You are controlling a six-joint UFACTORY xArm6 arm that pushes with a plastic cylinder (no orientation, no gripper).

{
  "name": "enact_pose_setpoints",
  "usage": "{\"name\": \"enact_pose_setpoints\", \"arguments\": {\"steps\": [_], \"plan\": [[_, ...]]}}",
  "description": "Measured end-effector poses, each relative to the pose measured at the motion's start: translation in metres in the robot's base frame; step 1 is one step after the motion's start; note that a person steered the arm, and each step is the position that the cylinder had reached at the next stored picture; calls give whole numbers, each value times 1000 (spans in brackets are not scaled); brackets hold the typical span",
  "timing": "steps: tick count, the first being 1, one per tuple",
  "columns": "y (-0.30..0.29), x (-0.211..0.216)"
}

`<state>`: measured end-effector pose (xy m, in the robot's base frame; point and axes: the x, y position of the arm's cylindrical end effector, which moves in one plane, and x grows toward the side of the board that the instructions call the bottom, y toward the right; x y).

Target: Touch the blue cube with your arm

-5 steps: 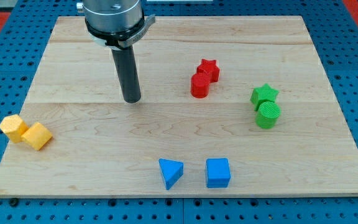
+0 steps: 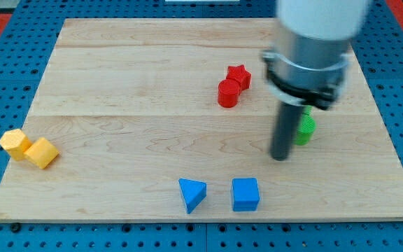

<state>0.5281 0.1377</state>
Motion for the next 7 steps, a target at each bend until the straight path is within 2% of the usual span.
{"name": "enact_pose_setpoints", "arguments": {"steps": [1,2,4,6,7], "plan": [[33,42],[32,90],[17,91],[-89,87],[-130,67]]}}
